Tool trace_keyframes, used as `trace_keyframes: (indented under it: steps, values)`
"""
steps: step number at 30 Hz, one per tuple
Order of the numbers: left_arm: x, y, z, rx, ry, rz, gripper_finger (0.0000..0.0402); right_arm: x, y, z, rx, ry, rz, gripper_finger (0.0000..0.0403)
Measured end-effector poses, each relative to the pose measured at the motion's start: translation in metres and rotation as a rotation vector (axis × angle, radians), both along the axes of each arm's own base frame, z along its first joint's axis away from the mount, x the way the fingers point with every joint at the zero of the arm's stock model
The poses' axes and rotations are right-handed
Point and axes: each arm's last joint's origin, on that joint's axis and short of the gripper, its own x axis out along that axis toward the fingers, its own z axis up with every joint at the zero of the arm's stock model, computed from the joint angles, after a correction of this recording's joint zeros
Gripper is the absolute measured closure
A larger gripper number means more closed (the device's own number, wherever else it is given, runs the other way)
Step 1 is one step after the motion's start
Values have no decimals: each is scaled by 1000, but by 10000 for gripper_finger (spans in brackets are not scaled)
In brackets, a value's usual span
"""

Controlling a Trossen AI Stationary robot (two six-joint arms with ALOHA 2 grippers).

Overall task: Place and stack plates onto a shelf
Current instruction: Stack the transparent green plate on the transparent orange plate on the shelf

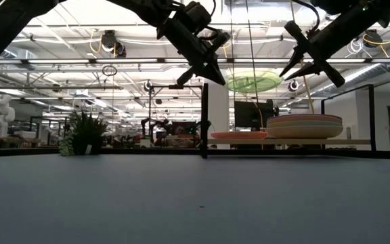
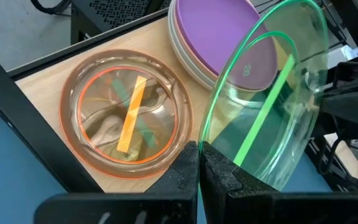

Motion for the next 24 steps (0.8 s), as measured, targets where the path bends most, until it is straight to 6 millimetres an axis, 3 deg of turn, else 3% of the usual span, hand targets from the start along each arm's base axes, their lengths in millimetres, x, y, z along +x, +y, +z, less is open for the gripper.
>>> trace_keyframes:
  steps: [11, 18, 24]
  values:
    - [4, -8, 0, -13, -4, -14, 399, 0, -1, 0, -21, 12, -15, 353]
    - [6, -14, 0, -15, -5, -26, 399, -1, -1, 0, -33, 26, -9, 397]
    - [6, -14, 1, -16, -9, -25, 389, -1, -1, 0, -39, 29, -22, 401]
